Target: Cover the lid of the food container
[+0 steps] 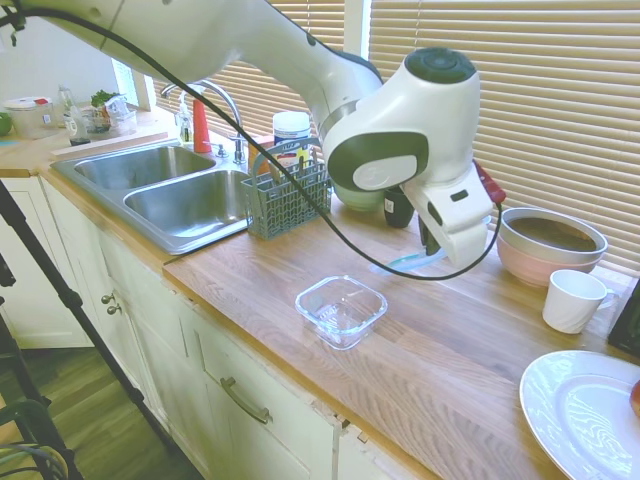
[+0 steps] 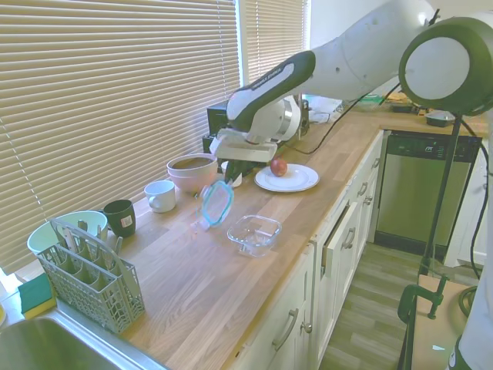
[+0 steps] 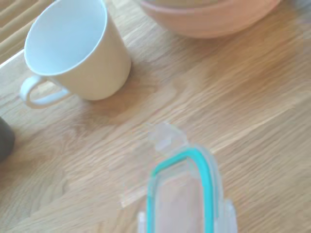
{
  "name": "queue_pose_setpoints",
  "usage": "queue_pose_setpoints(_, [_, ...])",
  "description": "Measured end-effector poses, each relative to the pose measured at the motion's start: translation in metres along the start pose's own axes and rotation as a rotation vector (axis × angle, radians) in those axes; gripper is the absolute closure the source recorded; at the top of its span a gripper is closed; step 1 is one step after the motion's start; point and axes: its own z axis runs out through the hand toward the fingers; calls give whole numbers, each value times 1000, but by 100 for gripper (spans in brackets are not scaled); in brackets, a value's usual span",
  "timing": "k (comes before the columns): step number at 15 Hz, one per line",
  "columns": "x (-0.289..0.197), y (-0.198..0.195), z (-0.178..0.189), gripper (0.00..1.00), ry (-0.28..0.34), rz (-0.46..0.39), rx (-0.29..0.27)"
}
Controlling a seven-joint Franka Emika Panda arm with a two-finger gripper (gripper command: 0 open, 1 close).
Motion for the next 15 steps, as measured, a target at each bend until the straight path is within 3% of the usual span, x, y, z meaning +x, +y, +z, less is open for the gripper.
queue_pose_setpoints(7, [45,21,-60,100,47,1,-45])
queue_pose_setpoints(10, [59,35,-99,100,85,-72,-99])
queue_pose_setpoints(15, [33,53,-138,100,81,-230,-202])
